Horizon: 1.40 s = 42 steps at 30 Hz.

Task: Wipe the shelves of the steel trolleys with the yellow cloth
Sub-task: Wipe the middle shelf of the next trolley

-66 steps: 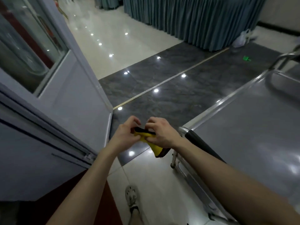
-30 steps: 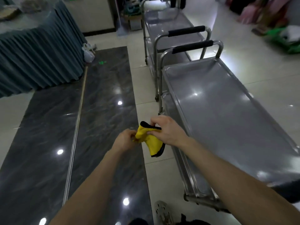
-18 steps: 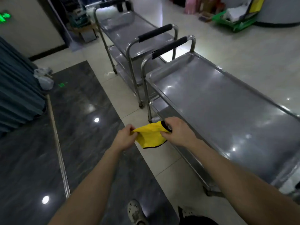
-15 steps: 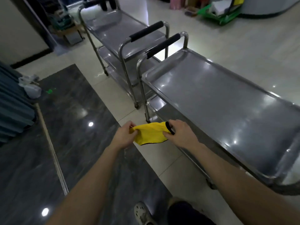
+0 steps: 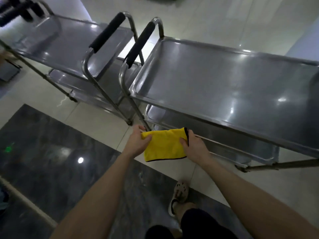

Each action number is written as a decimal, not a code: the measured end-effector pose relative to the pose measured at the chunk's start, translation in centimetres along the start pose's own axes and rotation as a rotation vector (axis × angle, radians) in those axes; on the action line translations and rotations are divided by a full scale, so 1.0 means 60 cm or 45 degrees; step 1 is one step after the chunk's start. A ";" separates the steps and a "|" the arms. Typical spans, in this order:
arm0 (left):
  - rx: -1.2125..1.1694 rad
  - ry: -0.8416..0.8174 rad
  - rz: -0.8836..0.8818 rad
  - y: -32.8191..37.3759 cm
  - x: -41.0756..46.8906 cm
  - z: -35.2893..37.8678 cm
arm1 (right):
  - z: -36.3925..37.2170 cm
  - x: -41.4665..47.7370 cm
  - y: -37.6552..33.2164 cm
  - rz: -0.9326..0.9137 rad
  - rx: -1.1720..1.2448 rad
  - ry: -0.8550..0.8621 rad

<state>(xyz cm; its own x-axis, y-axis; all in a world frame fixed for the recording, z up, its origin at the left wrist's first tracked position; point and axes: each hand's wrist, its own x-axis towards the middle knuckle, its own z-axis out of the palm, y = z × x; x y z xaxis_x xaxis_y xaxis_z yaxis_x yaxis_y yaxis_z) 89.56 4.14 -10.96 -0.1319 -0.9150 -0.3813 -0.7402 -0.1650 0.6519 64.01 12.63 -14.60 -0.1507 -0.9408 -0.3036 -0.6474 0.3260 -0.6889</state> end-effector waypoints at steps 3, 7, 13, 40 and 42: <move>0.003 -0.168 0.064 -0.022 0.081 -0.012 | 0.051 0.043 -0.006 0.178 0.065 0.083; 0.109 -0.190 0.183 -0.050 0.186 0.018 | 0.106 0.100 0.011 0.310 0.138 0.237; 0.203 -0.113 0.473 -0.088 0.425 0.123 | 0.211 0.273 0.075 0.328 0.364 0.697; 0.103 0.528 1.539 -0.348 0.600 0.215 | 0.432 0.475 0.132 0.164 -0.757 0.995; -0.153 0.810 1.542 -0.388 0.579 0.218 | 0.456 0.505 0.114 0.156 -0.685 0.758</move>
<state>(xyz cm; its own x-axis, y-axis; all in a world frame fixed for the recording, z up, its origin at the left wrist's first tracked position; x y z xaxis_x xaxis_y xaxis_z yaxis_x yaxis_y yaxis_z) 93.57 -19.00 -47.99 -0.3022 -0.5128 0.8035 -0.3144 0.8494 0.4238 75.46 -11.09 -46.51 -0.5178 -0.8424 0.1494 -0.8483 0.4830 -0.2169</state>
